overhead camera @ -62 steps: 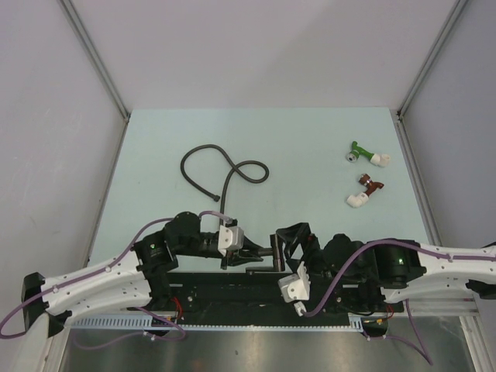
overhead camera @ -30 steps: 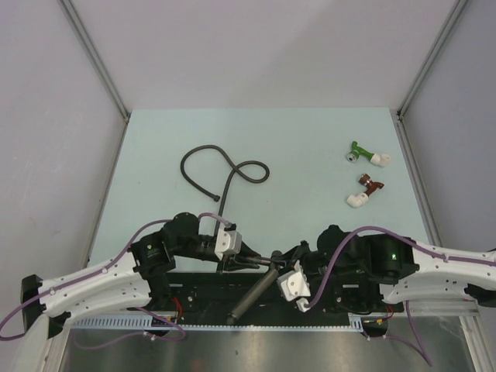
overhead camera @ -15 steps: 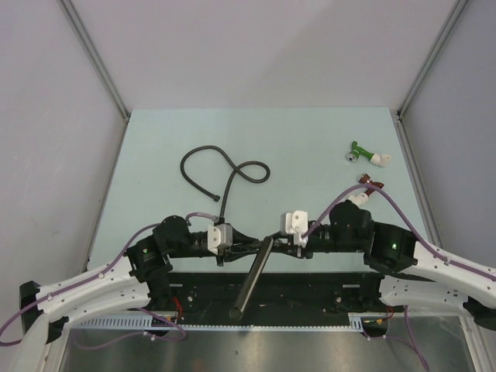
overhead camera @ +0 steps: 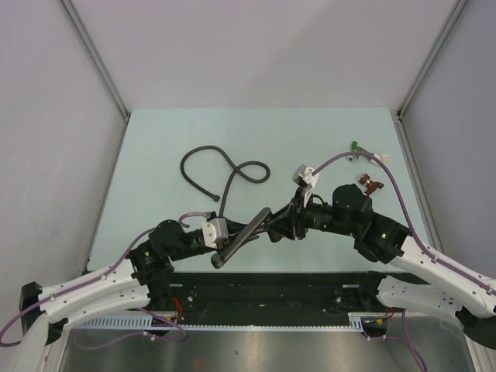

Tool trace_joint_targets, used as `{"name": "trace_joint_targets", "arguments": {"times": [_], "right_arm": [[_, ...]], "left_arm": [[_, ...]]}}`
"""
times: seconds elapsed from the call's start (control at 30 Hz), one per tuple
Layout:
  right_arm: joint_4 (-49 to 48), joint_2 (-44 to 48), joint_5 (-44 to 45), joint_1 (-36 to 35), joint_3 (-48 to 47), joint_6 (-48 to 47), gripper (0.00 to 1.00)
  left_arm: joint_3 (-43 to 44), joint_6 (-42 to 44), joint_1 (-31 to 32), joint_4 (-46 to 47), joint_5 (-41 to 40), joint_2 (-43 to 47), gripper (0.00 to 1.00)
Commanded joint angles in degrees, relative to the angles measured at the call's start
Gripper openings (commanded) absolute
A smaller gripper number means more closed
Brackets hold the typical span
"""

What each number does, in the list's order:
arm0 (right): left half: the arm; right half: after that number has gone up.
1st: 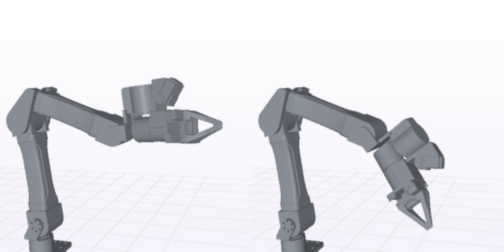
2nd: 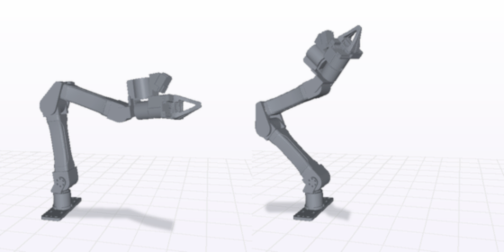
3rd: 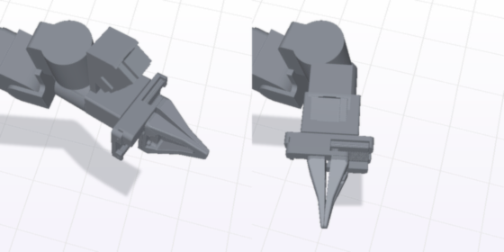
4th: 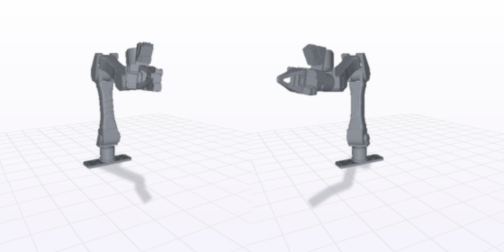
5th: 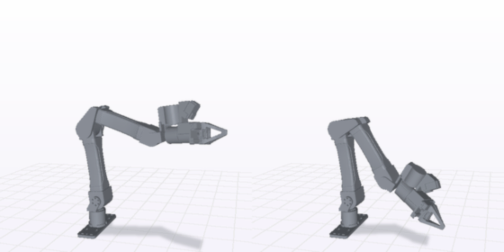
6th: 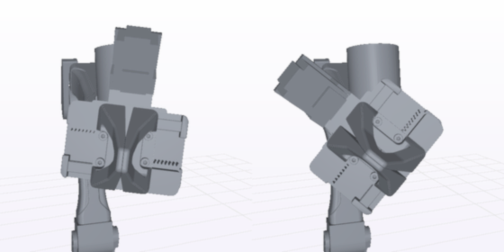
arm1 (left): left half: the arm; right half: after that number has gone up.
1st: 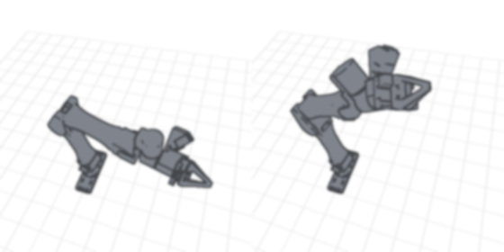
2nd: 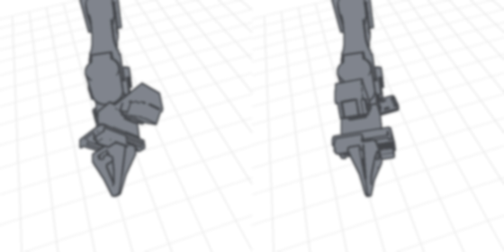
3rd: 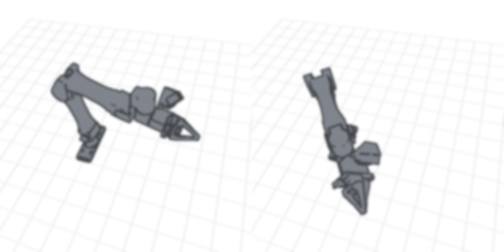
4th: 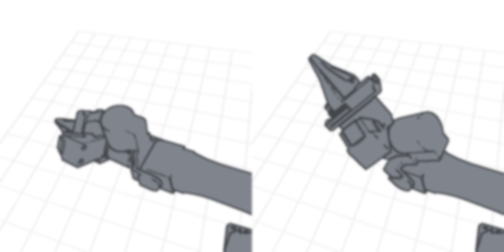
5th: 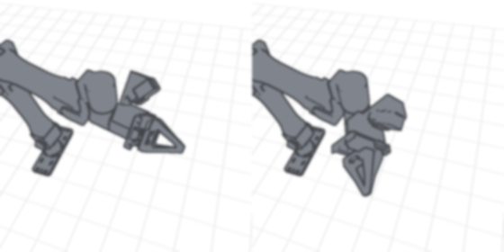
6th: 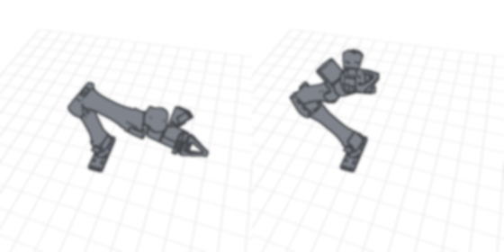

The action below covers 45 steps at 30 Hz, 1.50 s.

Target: Install the water faucets

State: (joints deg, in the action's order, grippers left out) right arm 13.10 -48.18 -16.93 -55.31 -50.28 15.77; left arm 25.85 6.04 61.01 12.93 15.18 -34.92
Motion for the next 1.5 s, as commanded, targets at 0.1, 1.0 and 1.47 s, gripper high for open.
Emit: {"name": "trace_joint_targets", "arguments": {"times": [0.1, 1.0, 1.47], "right_arm": [[-6.68, 0.2, -0.38, 4.24, 2.46, 16.57, 0.0], [-6.6, 6.52, 16.92, -9.19, 3.52, -25.23, 0.76], [-6.25, 5.81, 46.37, -24.24, 7.12, -25.89, 0.81]], "left_arm": [[-0.53, -0.07, 0.42, 11.67, -4.63, 1.78, 0.0], [5.18, -10.08, -0.02, 7.73, -12.54, -9.03, 0.0], [4.57, -12.11, -1.07, 7.2, -17.11, -8.33, 0.0]]}}
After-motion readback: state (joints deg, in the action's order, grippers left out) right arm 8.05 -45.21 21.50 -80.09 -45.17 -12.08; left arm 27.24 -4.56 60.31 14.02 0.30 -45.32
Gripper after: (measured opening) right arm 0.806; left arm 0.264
